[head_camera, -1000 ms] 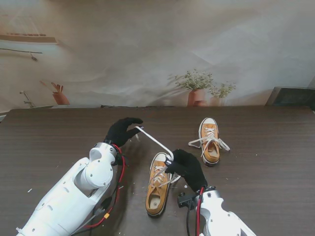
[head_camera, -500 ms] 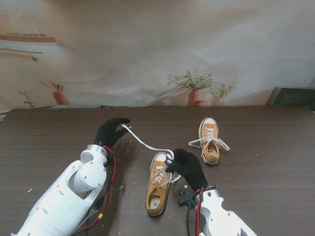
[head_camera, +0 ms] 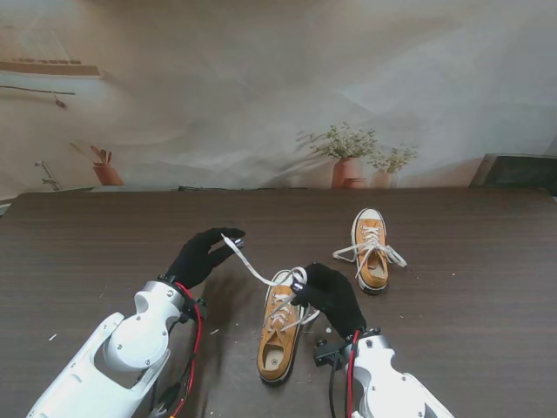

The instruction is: Tie the shoelaces into a bow on the shoes

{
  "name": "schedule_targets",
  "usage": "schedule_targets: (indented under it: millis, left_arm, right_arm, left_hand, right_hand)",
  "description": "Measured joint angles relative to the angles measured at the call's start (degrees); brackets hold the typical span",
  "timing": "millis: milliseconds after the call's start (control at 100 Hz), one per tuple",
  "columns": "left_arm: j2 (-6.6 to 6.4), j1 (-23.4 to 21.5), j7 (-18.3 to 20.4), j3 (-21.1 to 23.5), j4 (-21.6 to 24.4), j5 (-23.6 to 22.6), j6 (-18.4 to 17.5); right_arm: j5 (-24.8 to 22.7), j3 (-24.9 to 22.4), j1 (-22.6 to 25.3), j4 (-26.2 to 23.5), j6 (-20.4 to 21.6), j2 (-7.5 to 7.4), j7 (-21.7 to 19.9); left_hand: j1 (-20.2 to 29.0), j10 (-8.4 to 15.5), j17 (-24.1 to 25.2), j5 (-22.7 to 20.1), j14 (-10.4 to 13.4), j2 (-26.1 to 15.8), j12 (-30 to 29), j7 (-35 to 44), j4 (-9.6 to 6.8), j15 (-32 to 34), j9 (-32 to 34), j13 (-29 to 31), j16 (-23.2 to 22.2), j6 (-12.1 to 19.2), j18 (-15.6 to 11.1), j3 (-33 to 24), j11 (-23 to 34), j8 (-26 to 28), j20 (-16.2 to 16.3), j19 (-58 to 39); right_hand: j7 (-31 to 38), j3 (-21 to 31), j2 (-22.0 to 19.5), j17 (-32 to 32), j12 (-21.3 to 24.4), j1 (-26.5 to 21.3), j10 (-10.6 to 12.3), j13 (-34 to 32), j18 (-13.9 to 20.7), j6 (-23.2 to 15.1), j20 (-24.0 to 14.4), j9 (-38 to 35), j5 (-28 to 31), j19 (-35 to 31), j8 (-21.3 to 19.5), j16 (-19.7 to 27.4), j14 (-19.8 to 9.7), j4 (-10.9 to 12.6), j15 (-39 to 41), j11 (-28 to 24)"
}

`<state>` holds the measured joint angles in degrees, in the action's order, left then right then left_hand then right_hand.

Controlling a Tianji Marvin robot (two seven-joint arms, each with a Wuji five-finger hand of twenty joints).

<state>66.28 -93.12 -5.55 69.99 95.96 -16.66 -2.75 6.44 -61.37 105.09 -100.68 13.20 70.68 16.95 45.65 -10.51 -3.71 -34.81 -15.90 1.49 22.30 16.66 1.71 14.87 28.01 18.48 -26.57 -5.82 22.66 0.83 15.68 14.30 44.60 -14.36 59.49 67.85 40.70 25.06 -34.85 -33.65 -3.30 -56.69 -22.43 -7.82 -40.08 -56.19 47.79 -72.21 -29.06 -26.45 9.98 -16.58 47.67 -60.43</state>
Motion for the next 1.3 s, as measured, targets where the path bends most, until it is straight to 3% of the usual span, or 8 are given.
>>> schedule_targets:
  millis: [150, 350, 520, 670, 740, 940, 1210, 1300]
  left_arm:
    - [-0.04, -3.3, 3.1, 1.9, 2.4, 4.0, 0.6]
    - [-0.65, -5.7, 4.7, 5.8, 1.5, -3.2, -0.1]
    - [-1.64, -7.5, 7.4, 9.9, -0.3, -8.1, -4.8]
    - [-2.63, -9.1, 11.4, 13.6, -0.8, -4.3, -7.6]
    - [-2.99, -9.7, 13.5, 14.8, -0.6, 1.2, -8.4]
    - [-3.85, -10.8, 18.4, 15.9, 0.6, 7.8, -9.4]
    - [-3.87, -12.6, 15.8, 11.8, 3.1, 15.4, -13.2]
    - [-3.81, -13.1, 15.2, 9.8, 4.2, 16.7, -14.2]
  right_arm:
    - [0.0, 0.1, 0.0, 0.0, 0.0, 0.00, 0.0]
    - [0.1, 0.2, -0.1, 0.1, 0.0, 0.00, -0.1]
    - [0.1, 0.2, -0.1, 0.1, 0.0, 0.02, 0.0]
    - [-0.1, 0.3, -0.2, 0.1, 0.0, 0.03, 0.1]
    - [-0.1, 0.4, -0.3, 0.2, -0.1, 0.03, 0.1]
    - [-0.2, 0.6, -0.4, 0.2, -0.1, 0.03, 0.1]
    - [-0.7, 0.6, -0.4, 0.2, 0.3, 0.04, 0.3]
    - [-1.2, 0.7, -0.4, 0.2, 0.7, 0.03, 0.3]
  left_hand:
    - [0.3, -0.7, 0.6, 0.0, 0.0, -0.5, 0.0, -0.3, 0.00, -1.5, 0.0, 0.0, 0.0, 0.0, 0.0, 0.0, -1.3, 0.0, 0.0, 0.5]
    - [15.4, -0.4, 0.7, 0.1, 0.4, 7.3, 0.0, -0.9, -0.04, -2.8, -0.8, 0.0, 0.0, 0.0, 0.0, -4.5, -2.1, 0.0, 0.0, 0.5]
    - [16.1, 0.9, 0.7, 0.9, 1.7, 21.5, 0.0, -0.2, -0.14, -3.6, -3.5, -0.9, 0.0, 0.0, -0.4, -46.9, -1.4, 0.1, -0.6, 0.6]
    - [16.0, 0.9, 1.9, 0.8, 2.4, 25.7, 0.0, 1.0, 0.11, -4.9, -5.3, -2.4, 0.0, 0.0, -0.4, -61.7, -1.8, 0.6, -1.8, 1.6]
    - [15.6, 1.1, 3.6, 1.9, 3.1, 26.1, -0.2, 0.0, 0.11, -6.4, -7.2, -4.6, 0.1, 0.0, -0.5, -58.0, -3.5, 0.7, -2.3, 2.2]
    - [4.3, 2.2, 7.1, 7.3, 4.4, 17.2, -0.5, -4.8, 0.02, -9.3, -11.5, -8.2, 0.8, 0.0, -4.1, -12.5, -7.0, 0.7, -2.5, 3.0]
    - [6.7, 2.2, 6.4, 2.0, 4.3, 16.3, -0.5, 4.5, 0.00, -9.3, -7.3, -6.6, 0.8, 0.1, -4.1, -12.1, -6.8, 6.1, -2.5, 3.0]
    - [9.7, 2.2, 5.8, -1.0, 4.2, 18.2, -0.5, 9.8, -0.31, -9.3, -5.2, -5.1, 0.8, 7.1, -4.1, -13.6, -6.0, 10.9, -2.5, 3.0]
  right_hand:
    - [0.0, 0.0, 0.0, -0.3, 0.0, 0.0, 0.0, 0.0, 0.0, 0.0, 0.0, 0.0, 0.0, 0.0, 0.0, 0.0, 0.0, 0.0, 0.0, 0.0]
    - [0.0, 0.0, 0.0, -0.3, 0.0, 0.0, 0.0, 0.0, 0.0, 0.0, 0.0, 0.0, 0.0, 0.0, 0.0, 0.0, 0.0, 0.0, 0.0, 0.0]
    - [0.0, 0.0, 0.0, -0.3, 0.0, 0.0, 0.0, 0.0, 0.0, 0.0, 0.0, 0.0, 0.0, 0.0, 0.0, 0.0, 0.0, 0.0, 0.0, 0.0]
    - [0.0, 0.0, 0.0, -0.3, 0.0, 0.0, 0.0, 0.0, 0.0, 0.0, 0.0, 0.0, 0.0, 0.0, 0.0, 0.0, 0.0, 0.0, 0.0, 0.0]
    - [0.0, 0.0, 0.0, -0.3, 0.0, 0.0, 0.0, 0.0, 0.0, 0.0, 0.0, 0.0, 0.0, 0.0, 0.0, 0.0, 0.0, 0.0, 0.0, 0.0]
    - [0.0, 0.0, 0.0, -0.3, 0.0, 0.0, 0.0, 0.0, 0.0, 0.0, 0.0, 0.0, 0.0, 0.0, 0.0, 0.0, 0.0, 0.0, 0.0, 0.0]
    - [0.0, 0.0, 0.0, -0.3, 0.0, 0.0, 0.0, 0.0, 0.0, 0.0, 0.5, 0.0, 0.0, 0.0, 0.0, 0.0, 0.0, 0.0, 0.0, 0.0]
    - [0.0, 0.0, 0.0, -0.3, 0.0, 0.0, 0.0, 0.0, 0.0, 0.0, 0.6, 0.0, 0.0, 0.0, 0.0, 0.0, 0.0, 0.0, 0.0, 0.0]
